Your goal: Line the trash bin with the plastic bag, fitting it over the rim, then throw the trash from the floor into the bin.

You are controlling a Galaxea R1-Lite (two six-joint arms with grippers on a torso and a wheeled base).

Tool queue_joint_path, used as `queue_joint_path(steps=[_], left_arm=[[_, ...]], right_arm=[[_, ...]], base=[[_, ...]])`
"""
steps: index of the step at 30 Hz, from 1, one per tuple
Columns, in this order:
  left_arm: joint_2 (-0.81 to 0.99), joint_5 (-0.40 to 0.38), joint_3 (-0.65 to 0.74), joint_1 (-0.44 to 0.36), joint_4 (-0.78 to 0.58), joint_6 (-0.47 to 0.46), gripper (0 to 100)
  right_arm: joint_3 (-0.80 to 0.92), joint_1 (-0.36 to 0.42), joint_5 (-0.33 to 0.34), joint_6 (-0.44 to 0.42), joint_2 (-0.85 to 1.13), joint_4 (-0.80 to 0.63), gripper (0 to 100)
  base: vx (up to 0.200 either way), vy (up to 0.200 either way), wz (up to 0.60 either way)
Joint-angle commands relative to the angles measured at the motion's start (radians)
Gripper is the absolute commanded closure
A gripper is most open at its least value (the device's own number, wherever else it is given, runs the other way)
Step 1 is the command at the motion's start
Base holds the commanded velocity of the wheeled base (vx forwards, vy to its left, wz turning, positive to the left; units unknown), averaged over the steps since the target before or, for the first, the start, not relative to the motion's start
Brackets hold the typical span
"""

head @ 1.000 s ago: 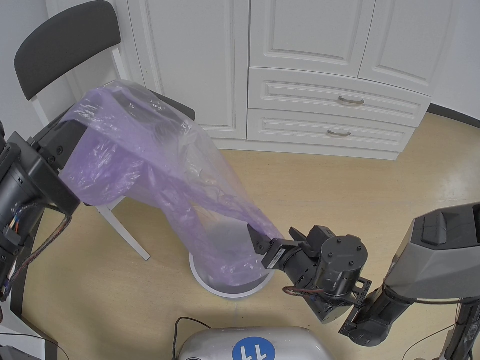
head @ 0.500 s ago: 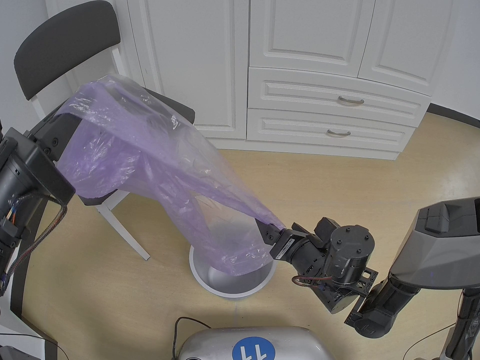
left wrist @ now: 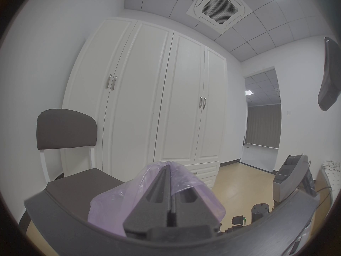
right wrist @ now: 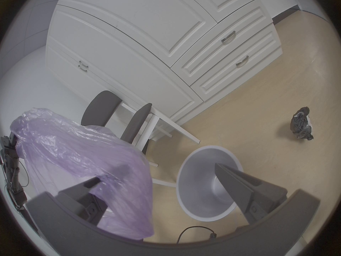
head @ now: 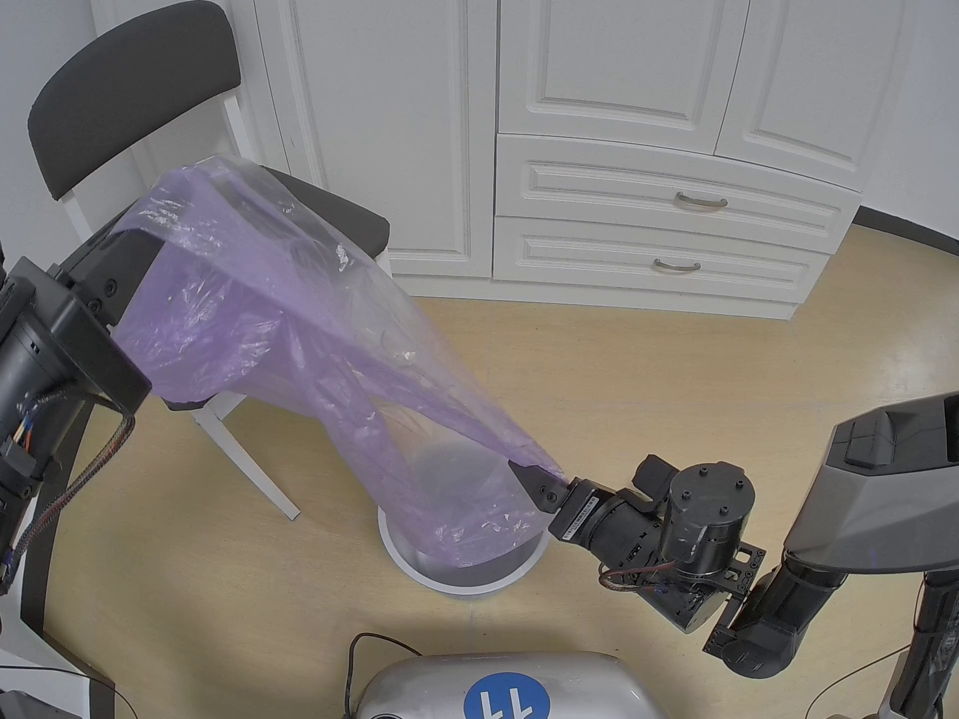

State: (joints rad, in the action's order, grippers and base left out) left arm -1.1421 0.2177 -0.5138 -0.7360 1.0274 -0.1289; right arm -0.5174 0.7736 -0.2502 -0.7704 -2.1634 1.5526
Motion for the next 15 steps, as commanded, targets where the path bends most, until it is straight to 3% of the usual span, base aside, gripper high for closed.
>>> queue_joint_path(steps=[1, 15], left_arm=[[-0.001, 0.000, 0.000, -0.002, 0.000, 0.000, 100], [-0.010, 0.000, 0.008, -0.008, 0.000, 0.005, 100]], right_arm=[[-0.001, -0.008, 0.000, -0.001, -0.012, 0.018, 0], [-0.003, -0.007, -0.003, 0.003, -0.016, 0.018, 0]], base=[[0.000, 0.000, 0.00], [0.000, 0.000, 0.00]])
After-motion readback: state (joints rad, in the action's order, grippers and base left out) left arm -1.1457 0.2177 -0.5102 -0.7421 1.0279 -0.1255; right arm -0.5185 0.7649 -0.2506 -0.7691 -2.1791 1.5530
